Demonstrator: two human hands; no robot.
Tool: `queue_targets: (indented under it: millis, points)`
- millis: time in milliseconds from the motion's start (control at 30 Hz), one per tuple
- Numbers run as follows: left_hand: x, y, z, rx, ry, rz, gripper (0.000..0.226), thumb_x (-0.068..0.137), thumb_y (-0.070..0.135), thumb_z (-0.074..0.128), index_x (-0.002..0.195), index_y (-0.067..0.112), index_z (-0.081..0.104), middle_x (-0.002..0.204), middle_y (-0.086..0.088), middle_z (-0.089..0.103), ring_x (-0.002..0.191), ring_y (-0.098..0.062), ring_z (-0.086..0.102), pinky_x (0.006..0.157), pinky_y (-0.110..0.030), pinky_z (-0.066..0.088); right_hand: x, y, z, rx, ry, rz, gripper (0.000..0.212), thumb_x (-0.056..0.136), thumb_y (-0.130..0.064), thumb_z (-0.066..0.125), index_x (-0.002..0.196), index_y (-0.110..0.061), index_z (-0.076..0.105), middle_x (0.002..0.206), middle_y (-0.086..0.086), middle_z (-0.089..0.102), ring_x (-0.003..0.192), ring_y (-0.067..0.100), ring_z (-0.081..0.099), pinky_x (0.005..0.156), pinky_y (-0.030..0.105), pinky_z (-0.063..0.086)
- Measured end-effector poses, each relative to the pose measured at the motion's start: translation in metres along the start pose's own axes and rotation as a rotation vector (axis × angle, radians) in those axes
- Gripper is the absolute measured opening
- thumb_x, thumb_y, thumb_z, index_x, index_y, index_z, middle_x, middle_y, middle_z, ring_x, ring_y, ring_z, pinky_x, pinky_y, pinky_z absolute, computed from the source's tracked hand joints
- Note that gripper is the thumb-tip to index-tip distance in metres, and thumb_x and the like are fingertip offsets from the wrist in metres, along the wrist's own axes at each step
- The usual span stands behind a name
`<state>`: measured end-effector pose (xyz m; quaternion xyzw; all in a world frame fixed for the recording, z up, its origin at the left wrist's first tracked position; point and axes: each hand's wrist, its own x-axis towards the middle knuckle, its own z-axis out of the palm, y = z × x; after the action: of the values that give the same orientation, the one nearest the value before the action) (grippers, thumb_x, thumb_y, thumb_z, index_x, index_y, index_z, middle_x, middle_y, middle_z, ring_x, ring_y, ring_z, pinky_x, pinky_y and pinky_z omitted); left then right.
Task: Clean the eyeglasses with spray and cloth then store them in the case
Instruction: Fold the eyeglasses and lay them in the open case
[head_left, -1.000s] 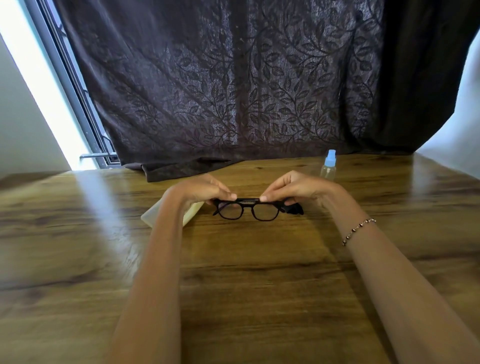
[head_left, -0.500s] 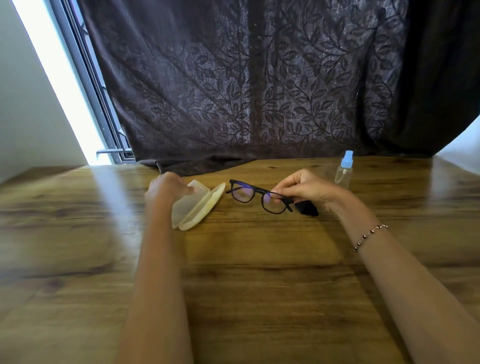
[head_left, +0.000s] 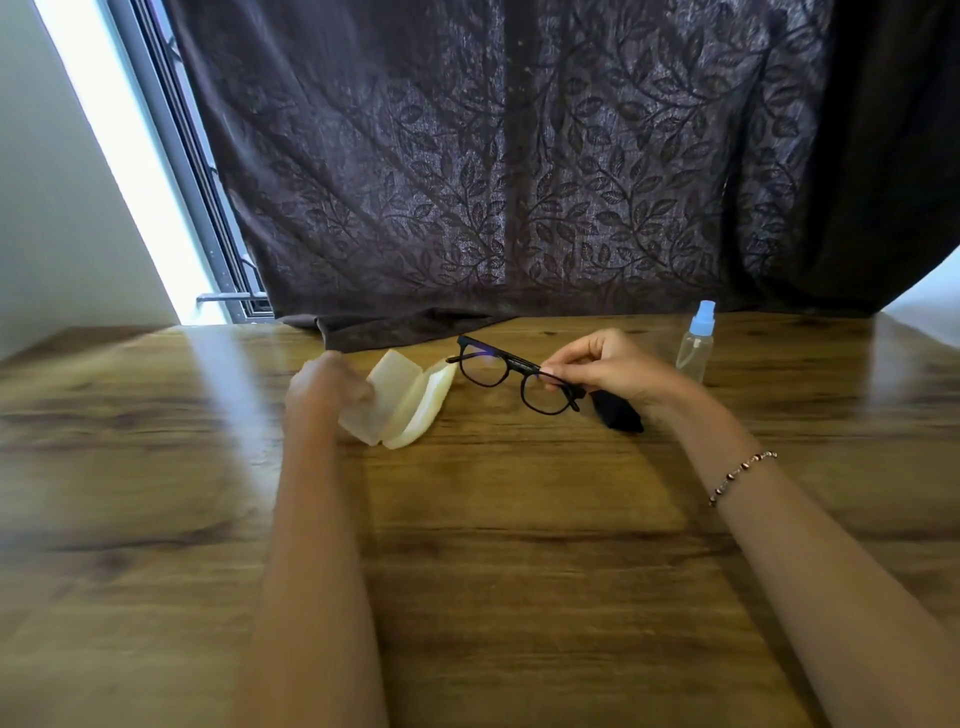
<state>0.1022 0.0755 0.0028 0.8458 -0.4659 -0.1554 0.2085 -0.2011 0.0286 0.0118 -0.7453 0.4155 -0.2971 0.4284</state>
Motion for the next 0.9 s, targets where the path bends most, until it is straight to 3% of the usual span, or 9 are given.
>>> queue_targets:
  millis: [100, 233, 400, 500, 633, 767, 900]
  points:
    - [-0.002, 0.011, -0.001, -0.022, 0.077, 0.146, 0.026, 0.084, 0.031, 0.068, 0.108, 0.023, 0.068, 0.115, -0.007, 0.064, 0.103, -0.028, 0.059, 0.090, -0.039, 0.049, -0.001, -0.004, -0.002, -0.030, 0.018, -0.033, 0.007, 0.081, -0.018, 0.075, 0.088, -0.018, 0.077, 0.088, 0.001, 0.076, 0.097, 0.021, 0.068, 0.095, 0.037, 0.050]
    - [-0.013, 0.038, 0.008, -0.153, 0.031, 0.409, 0.015, 0.082, 0.018, 0.072, 0.094, 0.026, 0.072, 0.101, -0.004, 0.070, 0.096, -0.022, 0.063, 0.091, -0.037, 0.051, -0.002, -0.012, -0.002, -0.157, -0.079, -0.092, 0.009, 0.081, -0.017, 0.075, 0.083, -0.025, 0.075, 0.087, -0.002, 0.075, 0.086, 0.007, 0.067, 0.087, 0.026, 0.049]
    - [-0.028, 0.070, 0.020, -0.123, -0.046, 0.624, 0.019, 0.081, 0.023, 0.072, 0.100, 0.026, 0.073, 0.096, 0.004, 0.069, 0.085, -0.008, 0.058, 0.084, -0.024, 0.044, -0.005, -0.020, -0.004, -0.286, -0.160, -0.004, 0.003, 0.078, -0.024, 0.078, 0.081, -0.025, 0.078, 0.085, -0.011, 0.075, 0.094, 0.005, 0.064, 0.093, 0.031, 0.046]
    - [-0.035, 0.082, 0.025, -0.105, -0.069, 0.696, 0.021, 0.081, 0.025, 0.072, 0.102, 0.026, 0.073, 0.099, 0.003, 0.070, 0.092, -0.010, 0.060, 0.084, -0.022, 0.044, -0.006, -0.024, -0.004, -0.312, -0.178, 0.029, 0.007, 0.078, -0.026, 0.077, 0.083, -0.021, 0.079, 0.077, -0.012, 0.074, 0.087, 0.006, 0.063, 0.086, 0.030, 0.046]
    - [-0.037, 0.086, 0.029, -0.095, -0.079, 0.733, 0.022, 0.082, 0.025, 0.071, 0.104, 0.026, 0.073, 0.107, 0.001, 0.070, 0.100, -0.012, 0.061, 0.091, -0.027, 0.046, -0.002, -0.025, -0.001, -0.305, -0.100, 0.055, 0.012, 0.079, -0.025, 0.077, 0.089, -0.018, 0.079, 0.082, -0.010, 0.072, 0.088, 0.007, 0.059, 0.076, 0.024, 0.044]
    - [-0.035, 0.086, 0.032, -0.090, -0.081, 0.732, 0.023, 0.083, 0.024, 0.070, 0.106, 0.026, 0.072, 0.112, 0.001, 0.069, 0.105, -0.014, 0.060, 0.097, -0.033, 0.046, 0.000, -0.021, 0.005, -0.315, -0.064, 0.083, 0.006, 0.078, -0.024, 0.078, 0.084, -0.022, 0.078, 0.086, -0.008, 0.073, 0.090, 0.008, 0.060, 0.080, 0.026, 0.045]
    - [-0.033, 0.085, 0.036, -0.114, -0.089, 0.729, 0.022, 0.083, 0.021, 0.070, 0.105, 0.023, 0.073, 0.112, 0.000, 0.070, 0.105, -0.014, 0.060, 0.098, -0.033, 0.045, -0.002, -0.018, 0.011, -0.355, -0.098, 0.101, 0.006, 0.078, -0.023, 0.078, 0.074, -0.027, 0.076, 0.067, -0.016, 0.070, 0.068, -0.003, 0.057, 0.060, 0.018, 0.040]
